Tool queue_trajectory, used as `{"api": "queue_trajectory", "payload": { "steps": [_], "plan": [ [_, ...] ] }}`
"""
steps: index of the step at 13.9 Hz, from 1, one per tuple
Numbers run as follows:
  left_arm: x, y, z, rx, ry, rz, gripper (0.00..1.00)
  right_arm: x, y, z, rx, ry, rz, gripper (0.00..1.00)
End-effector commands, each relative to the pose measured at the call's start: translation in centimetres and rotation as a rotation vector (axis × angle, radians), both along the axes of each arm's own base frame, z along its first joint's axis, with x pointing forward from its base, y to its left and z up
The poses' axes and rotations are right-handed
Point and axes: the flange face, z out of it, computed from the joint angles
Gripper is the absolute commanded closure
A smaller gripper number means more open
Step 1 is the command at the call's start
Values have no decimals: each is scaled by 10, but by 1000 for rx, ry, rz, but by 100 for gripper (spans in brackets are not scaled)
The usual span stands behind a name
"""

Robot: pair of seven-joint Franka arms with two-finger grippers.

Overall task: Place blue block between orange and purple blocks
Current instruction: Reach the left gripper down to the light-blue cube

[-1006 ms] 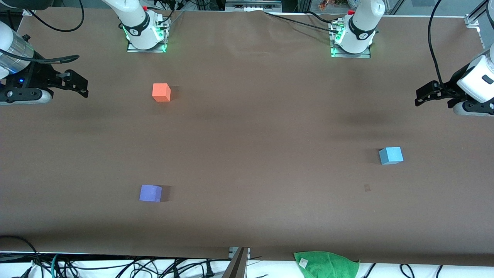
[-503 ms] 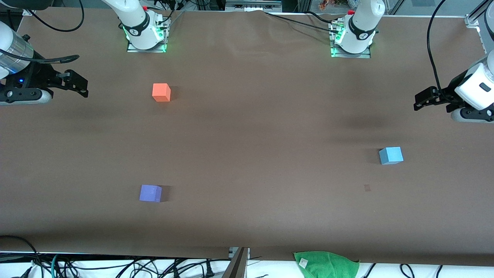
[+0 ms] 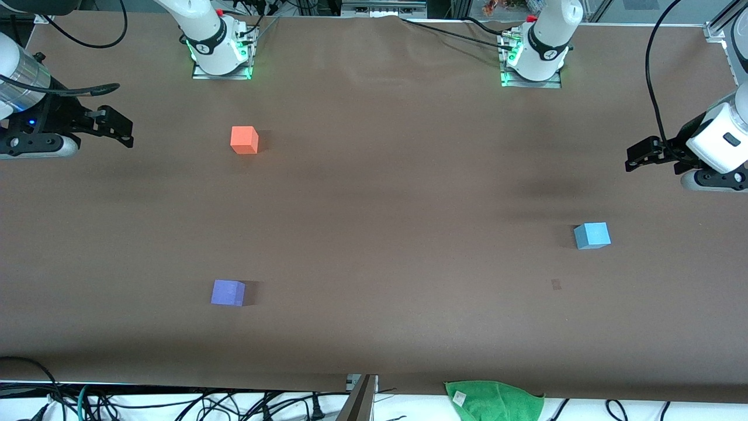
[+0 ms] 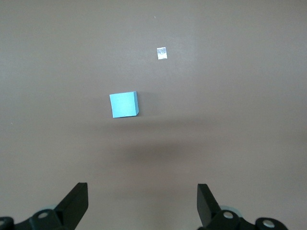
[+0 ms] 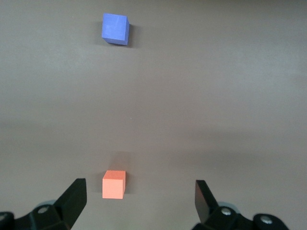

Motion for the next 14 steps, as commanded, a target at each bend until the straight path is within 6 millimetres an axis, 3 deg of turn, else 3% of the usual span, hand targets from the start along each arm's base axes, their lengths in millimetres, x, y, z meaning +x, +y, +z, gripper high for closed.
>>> {"api": "queue_trajectory", "payload": {
  "steps": [1, 3, 5, 8, 11, 14],
  "plan": [
    [6, 1, -8, -19, 18, 4, 0, 2, -3, 5, -1, -5, 11, 0],
    [20, 21, -30, -25, 5, 45, 0, 2, -3, 5, -1, -5, 11, 0],
    [41, 27, -63, -25, -18, 55, 0, 3, -4, 5, -1, -5, 10, 0],
    [66, 52, -136, -16, -83, 90, 0, 3, -4, 5, -1, -5, 10, 0],
    [73, 58, -205, 0, -137, 87, 0, 3, -4, 5, 1, -5, 10, 0],
    [67, 71, -266, 10, -137, 104, 0, 3, -5, 5, 1, -5, 8, 0]
  ]
}}
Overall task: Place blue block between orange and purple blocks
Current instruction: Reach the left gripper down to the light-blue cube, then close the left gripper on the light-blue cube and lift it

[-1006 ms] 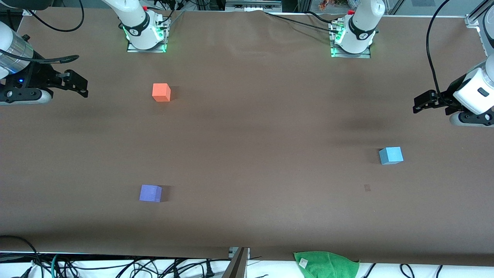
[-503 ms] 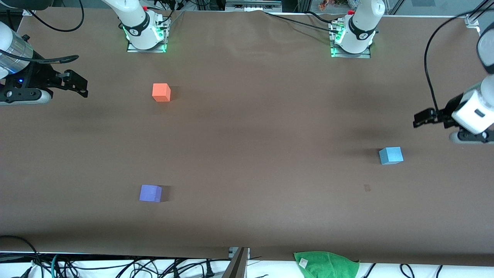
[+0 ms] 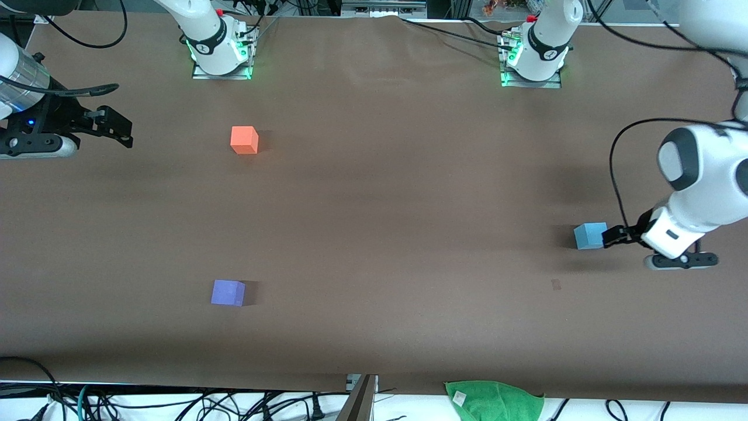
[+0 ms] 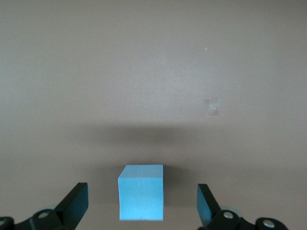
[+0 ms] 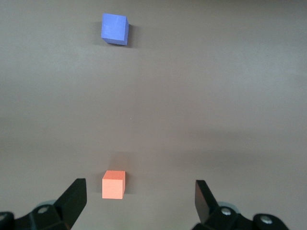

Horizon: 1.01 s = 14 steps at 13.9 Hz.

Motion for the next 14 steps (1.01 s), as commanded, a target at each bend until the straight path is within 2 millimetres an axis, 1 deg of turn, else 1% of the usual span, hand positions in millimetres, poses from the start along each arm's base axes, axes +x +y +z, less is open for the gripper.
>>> {"api": "queue_trajectory", "payload": {
  "steps": [1, 2, 3, 4, 6, 7, 9, 10, 11, 12, 14],
  "plan": [
    [-11, 12, -40, -18, -12, 21, 0, 2, -3, 5, 1, -5, 12, 0],
    [-19, 11, -55, -23, 3, 20, 0, 2, -3, 5, 1, -5, 12, 0],
    [-26, 9, -65, -27, 19, 22, 0, 2, -4, 5, 1, -5, 10, 0],
    [-30, 9, -70, -31, 30, 26, 0, 2, -3, 4, 1, -3, 12, 0],
    [-38, 1, -79, -44, 53, 24, 0, 2, -3, 5, 1, -5, 12, 0],
    [-39, -1, -82, -46, 58, 18, 0, 2, -4, 5, 1, -5, 10, 0],
    [-40, 0, -99, -45, 67, 17, 0, 2, -4, 5, 1, -5, 10, 0],
    [-39, 3, -109, -38, 50, 6, 0, 2, -4, 5, 1, -5, 10, 0],
    [-38, 11, -114, -34, 33, 0, 0, 2, -3, 4, 1, -3, 12, 0],
    [-40, 17, -117, -35, 36, -6, 0, 2, -5, 4, 1, -3, 9, 0],
    [-40, 16, -118, -38, 37, -2, 0, 2, -4, 5, 1, -5, 10, 0]
  ]
}}
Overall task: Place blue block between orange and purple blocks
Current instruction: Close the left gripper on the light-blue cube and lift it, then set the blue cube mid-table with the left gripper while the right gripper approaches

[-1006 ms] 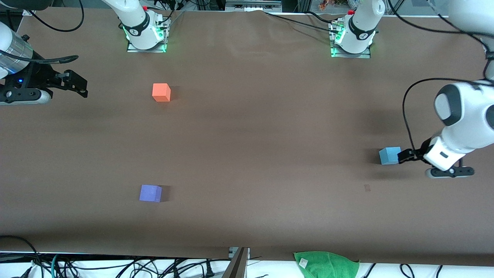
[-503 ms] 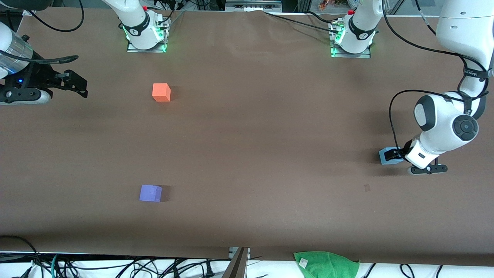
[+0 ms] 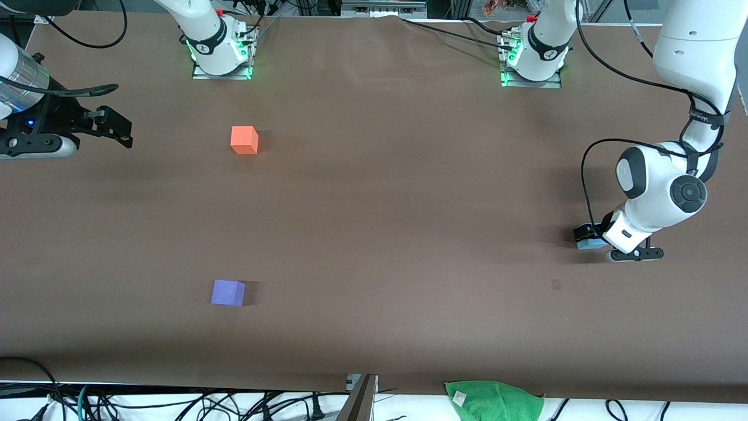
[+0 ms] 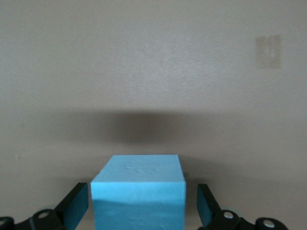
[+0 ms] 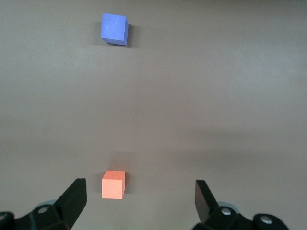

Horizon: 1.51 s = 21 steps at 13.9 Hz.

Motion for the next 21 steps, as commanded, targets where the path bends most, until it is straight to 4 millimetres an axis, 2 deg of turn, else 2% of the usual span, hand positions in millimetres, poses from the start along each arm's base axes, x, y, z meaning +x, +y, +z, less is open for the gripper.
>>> {"api": "queue_trajectory", "payload": {
  "steps": [1, 2, 3, 4, 6, 8, 10, 12, 13, 15, 16, 18, 20, 21],
  "plan": [
    [-1, 3, -2, -22, -10, -8, 19, 2, -3, 5, 1, -5, 11, 0],
    [-3, 2, -4, -24, 2, -9, 52, 2, -3, 5, 1, -5, 11, 0],
    [-3, 1, -4, -27, 10, -4, 67, 2, -3, 5, 1, -5, 11, 0],
    [-3, -1, -4, -28, 16, -6, 72, 2, -4, 5, 1, -4, 9, 0],
    [0, -11, 10, -41, 28, -13, 72, 2, -4, 4, 0, -2, 9, 0],
    [2, -44, 47, -68, 58, 3, 72, 2, -4, 5, 1, -4, 9, 0],
    [-6, -101, 74, -99, 151, 19, 74, 2, -4, 5, -1, -4, 9, 0],
    [-13, -171, 91, -122, 218, -21, 73, 2, -4, 5, -1, -4, 9, 0],
    [-15, -198, 96, -130, 219, -8, 72, 2, -4, 5, 1, -5, 9, 0],
    [-13, -282, 118, -164, 184, -16, 72, 2, -4, 5, -1, -5, 10, 0],
    [-12, -322, 121, -170, 173, -6, 73, 2, -4, 5, -1, -7, 11, 0],
    [-11, -404, 117, -193, 168, 35, 73, 2, -5, 5, -1, -7, 8, 0],
    [-10, -458, 100, -219, 123, 87, 73, 2, -2, 1, -12, 7, 2, 0],
    [-14, -478, 85, -223, 93, 118, 73, 3, 0, -3, -18, 17, 2, 0]
  ]
}}
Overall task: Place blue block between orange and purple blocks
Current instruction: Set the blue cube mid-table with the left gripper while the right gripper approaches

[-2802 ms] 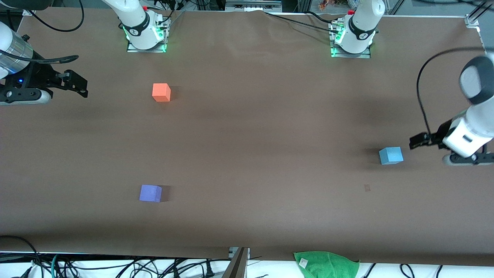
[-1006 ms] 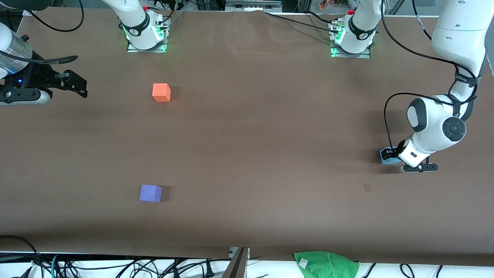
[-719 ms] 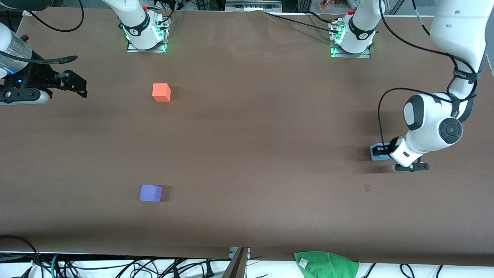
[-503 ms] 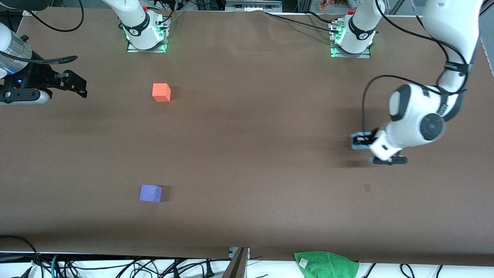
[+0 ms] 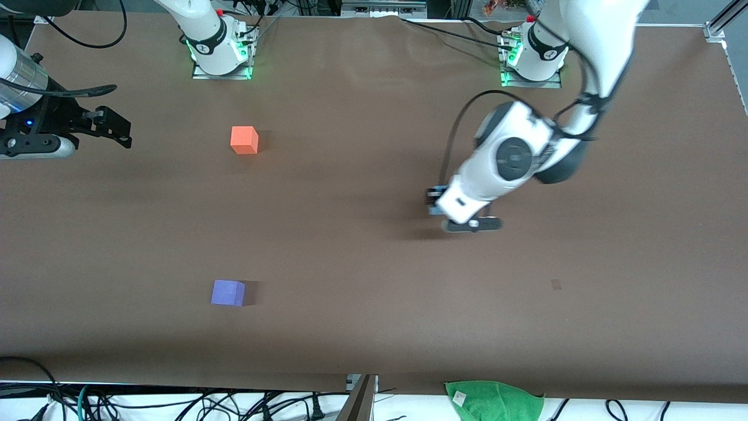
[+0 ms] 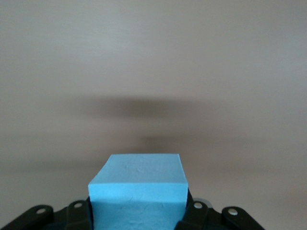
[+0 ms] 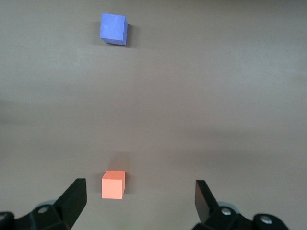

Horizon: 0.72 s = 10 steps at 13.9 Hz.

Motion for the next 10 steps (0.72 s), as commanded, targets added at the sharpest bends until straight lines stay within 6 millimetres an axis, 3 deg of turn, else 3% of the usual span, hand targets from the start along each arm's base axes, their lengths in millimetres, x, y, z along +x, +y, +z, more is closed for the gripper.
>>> {"api": "queue_trajectory", "payload": {
  "steps": [1, 4, 7, 8, 9, 10],
  "plan": [
    [8, -50, -48, -22, -51, 94, 73, 5, 0, -10, -16, 28, -10, 0],
    [-13, -83, -94, 49, -118, 101, 72, 17, -14, -27, -10, 47, -30, 0],
    [-28, -102, -115, 114, -149, 80, 62, 24, -5, -32, -7, 51, -2, 0],
    [-31, -104, -118, 124, -154, 73, 45, 27, -3, -38, -9, 62, 12, 0],
    [-30, -104, -117, 124, -157, 70, 0, 29, 2, -41, -9, 61, 52, 0],
    [-27, -102, -111, 119, -162, 74, 0, 31, 11, -43, -13, 61, 82, 0]
  ]
}}
